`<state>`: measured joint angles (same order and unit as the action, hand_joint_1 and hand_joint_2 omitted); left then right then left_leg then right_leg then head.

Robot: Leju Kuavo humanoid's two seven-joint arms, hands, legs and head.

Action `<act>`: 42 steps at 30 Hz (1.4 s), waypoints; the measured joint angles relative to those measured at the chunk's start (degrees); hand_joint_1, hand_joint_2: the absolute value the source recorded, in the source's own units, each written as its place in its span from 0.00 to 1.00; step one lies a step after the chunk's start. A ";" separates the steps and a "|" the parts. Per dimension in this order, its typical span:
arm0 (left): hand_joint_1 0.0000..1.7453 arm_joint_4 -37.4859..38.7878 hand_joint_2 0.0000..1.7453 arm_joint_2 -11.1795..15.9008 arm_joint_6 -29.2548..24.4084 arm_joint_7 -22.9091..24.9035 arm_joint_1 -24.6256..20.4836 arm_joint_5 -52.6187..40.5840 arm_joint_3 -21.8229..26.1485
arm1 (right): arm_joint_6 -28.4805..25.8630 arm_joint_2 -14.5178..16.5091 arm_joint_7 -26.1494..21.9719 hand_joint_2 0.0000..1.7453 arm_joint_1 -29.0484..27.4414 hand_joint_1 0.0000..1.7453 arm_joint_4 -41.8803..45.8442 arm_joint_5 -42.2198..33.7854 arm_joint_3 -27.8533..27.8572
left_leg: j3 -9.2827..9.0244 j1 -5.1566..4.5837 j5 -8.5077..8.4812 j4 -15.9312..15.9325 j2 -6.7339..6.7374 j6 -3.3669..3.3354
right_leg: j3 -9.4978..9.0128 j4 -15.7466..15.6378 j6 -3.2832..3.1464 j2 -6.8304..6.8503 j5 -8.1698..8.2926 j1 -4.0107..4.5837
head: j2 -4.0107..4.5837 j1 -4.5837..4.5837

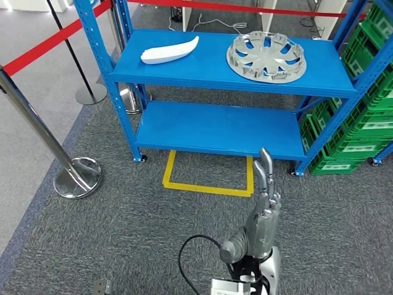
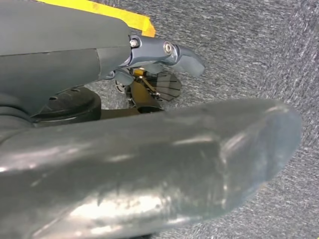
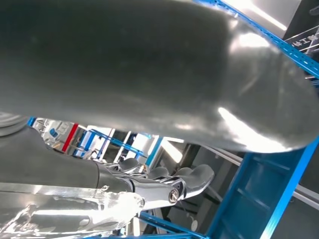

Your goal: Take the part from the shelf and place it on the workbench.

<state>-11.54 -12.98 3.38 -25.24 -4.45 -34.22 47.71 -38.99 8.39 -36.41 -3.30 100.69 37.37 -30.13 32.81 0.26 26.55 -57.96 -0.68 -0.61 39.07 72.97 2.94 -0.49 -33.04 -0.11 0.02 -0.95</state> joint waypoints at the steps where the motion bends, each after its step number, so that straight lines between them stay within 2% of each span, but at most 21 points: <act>1: 0.00 0.00 0.00 0.01 -0.05 -0.01 0.05 -0.03 0.00 | 0.00 0.00 -0.03 0.00 -0.01 0.00 -0.01 0.02 0.01 | -0.33 -0.02 0.26 -0.01 0.02 -0.03 | 1.93 2.72 0.10 0.00 -0.64 -0.01 | 0.00 -0.03; 2: 0.00 0.00 0.00 0.02 -0.10 -0.01 0.11 -0.05 0.00 | 0.00 0.00 -0.07 0.00 -0.01 0.00 -0.01 0.04 0.02 | -0.76 -0.01 0.58 -0.03 0.00 0.00 | 3.07 3.66 0.17 0.01 -0.18 -0.02 | 0.00 -0.07; 3: 0.00 0.00 0.00 0.01 -0.15 -0.01 0.17 -0.08 0.00 | 0.00 0.00 -0.10 0.00 -0.01 0.00 -0.01 0.07 0.03 | -1.32 0.00 0.93 -0.04 -0.04 0.07 | 3.05 2.25 0.17 0.02 1.51 -0.03 | 0.00 -0.07; 5: 0.00 0.01 0.00 -0.02 -0.17 -0.01 0.27 -0.11 0.01 | 0.00 -0.01 -0.16 0.00 -0.01 0.00 0.01 0.11 0.03 | -2.64 0.05 1.74 -0.06 -0.15 0.41 | 0.88 -4.82 0.03 0.03 6.70 -0.05 | 0.00 -0.13; 7: 0.00 0.01 0.00 -0.01 -0.21 -0.01 0.23 -0.13 0.02 | 0.00 -0.02 -0.18 0.00 -0.06 0.00 0.00 0.16 0.04 | -3.31 -0.05 2.45 -0.15 -0.23 1.00 | -0.93 -10.68 -0.49 0.04 9.14 0.10 | -0.01 -0.22; 12: 0.00 0.00 0.00 -0.01 -0.09 -0.08 -0.03 -0.19 0.02 | 0.00 0.01 -0.32 0.00 -0.35 0.00 0.02 0.33 0.10 | -2.93 -0.21 3.50 -1.81 -0.01 2.32 | -2.28 -12.53 -2.31 -0.13 8.85 -0.02 | 0.00 -0.08; 13: 0.00 0.00 0.00 0.01 0.05 -0.13 -0.09 -0.22 0.02 | 0.00 0.02 -0.34 0.00 -0.35 0.00 0.02 0.36 0.10 | -1.70 -0.19 4.45 -4.06 0.01 2.62 | -2.65 -12.69 -2.55 -0.09 8.69 -0.13 | 0.00 -0.01; 16: 0.00 0.00 0.00 0.05 0.40 -0.29 -0.10 -0.42 0.03 | 0.00 0.01 -0.37 0.00 -0.36 0.00 0.03 0.37 0.10 | 4.59 -0.13 8.41 -13.88 0.04 3.23 | -3.14 -12.78 -3.05 -0.03 8.15 -0.17 | 0.00 0.12; 17: 0.00 0.00 0.00 0.05 0.48 -0.32 -0.06 -0.47 0.04 | 0.00 0.00 -0.37 0.00 -0.36 0.00 0.03 0.37 0.10 | 6.05 -0.13 8.46 -15.42 0.04 3.26 | -3.30 -12.78 -3.10 -0.07 7.99 -0.17 | 0.00 0.14; 18: 0.00 0.00 0.00 0.06 0.53 -0.34 -0.03 -0.49 0.04 | 0.00 0.01 -0.37 0.00 -0.36 0.00 0.03 0.36 0.10 | 6.52 -0.13 7.31 -15.01 0.04 3.23 | -3.51 -12.78 -3.10 -0.13 7.84 -0.17 | 0.00 0.14; 20: 0.00 0.00 0.00 0.06 0.54 -0.36 -0.05 -0.52 0.05 | 0.00 0.02 -0.37 0.00 -0.36 0.00 0.03 0.37 0.10 | 4.81 -0.14 2.58 -9.42 0.06 3.03 | -4.06 -12.79 -2.91 -0.23 7.51 -0.20 | 0.00 0.14; 22: 0.00 0.00 0.00 0.05 0.53 -0.39 -0.16 -0.53 0.06 | 0.00 0.01 -0.37 0.00 -0.36 0.00 0.03 0.36 0.10 | 2.52 -0.19 -0.37 -2.90 0.16 2.68 | -4.34 -12.64 -2.47 -0.27 7.18 -0.04 | 0.00 0.20; 24: 0.00 0.00 0.00 0.04 0.53 -0.44 -0.20 -0.53 0.07 | 0.00 0.00 -0.37 0.00 -0.38 0.00 0.03 0.35 0.12 | 1.81 -0.29 -0.81 -0.39 0.19 2.15 | -4.27 -12.66 -1.86 -0.26 6.95 0.15 | 0.00 0.24; 27: 0.00 0.00 0.00 0.01 0.60 -0.50 -0.06 -0.55 0.09 | 0.00 0.00 -0.37 0.00 -0.39 0.00 0.10 0.40 0.16 | 1.52 -0.08 -1.44 0.00 0.14 1.17 | -4.08 -12.09 -0.84 -0.15 6.13 0.10 | 0.00 0.16; 29: 0.00 0.00 0.00 -0.01 0.69 -0.52 -0.11 -0.57 0.09 | 0.00 -0.01 -0.37 0.00 -0.40 0.00 0.18 0.42 0.19 | 1.30 0.11 -1.49 0.15 0.18 0.65 | -2.05 -7.52 -0.31 -0.05 3.39 0.04 | 0.00 -0.09; 31: 0.00 0.00 0.00 0.02 0.73 -0.53 -0.12 -0.57 0.10 | 0.00 -0.02 -0.37 0.00 -0.42 0.00 0.18 0.39 0.25 | 1.22 0.09 -1.35 0.14 0.19 0.37 | 1.50 -0.22 -0.02 -0.01 0.16 -0.01 | 0.00 -0.24; 33: 0.00 0.00 0.00 0.04 0.73 -0.53 -0.08 -0.57 0.12 | 0.00 -0.02 -0.37 0.00 -0.44 0.00 0.18 0.36 0.29 | 1.06 0.08 -1.17 0.14 0.16 0.29 | 2.96 2.35 0.05 0.00 0.22 -0.01 | 0.00 -0.25; 34: 0.00 0.00 0.00 0.03 0.76 -0.53 -0.07 -0.58 0.13 | 0.00 -0.02 -0.37 0.00 -0.44 0.00 0.19 0.36 0.30 | 0.88 0.08 -1.03 0.14 0.10 0.33 | 2.06 0.38 -0.03 0.00 1.81 -0.01 | 0.00 -0.25; 37: 0.00 0.00 0.00 -0.01 0.89 -0.52 -0.08 -0.60 0.13 | 0.00 -0.02 -0.37 0.00 -0.43 0.00 0.25 0.40 0.29 | 0.17 -0.11 -0.32 0.06 -0.09 0.91 | -3.50 -10.44 -0.59 0.03 6.33 0.06 | 0.00 -0.23; 39: 0.00 0.00 0.00 0.01 0.98 -0.51 -0.10 -0.60 0.13 | 0.00 -0.02 -0.37 0.00 -0.45 0.00 0.28 0.44 0.29 | -0.07 -0.25 0.00 0.12 -0.11 1.52 | -5.01 -13.10 -1.17 -0.07 6.36 0.23 | 0.00 -0.17; 42: 0.00 0.00 0.00 0.00 1.14 -0.51 -0.18 -0.60 0.13 | 0.00 0.00 -0.36 0.00 -0.48 0.00 0.30 0.45 0.30 | -0.23 -0.07 0.49 -0.20 -0.05 2.49 | -5.59 -13.48 -2.22 -0.16 6.24 0.16 | -0.01 -0.09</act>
<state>-11.54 -12.98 4.52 -25.75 -4.64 -34.82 47.84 -38.99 8.39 -36.77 -3.78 100.99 37.82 -29.83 32.58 0.19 27.04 -58.16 -0.73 1.88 33.47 59.49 0.72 -0.65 -26.79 0.06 0.02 -1.04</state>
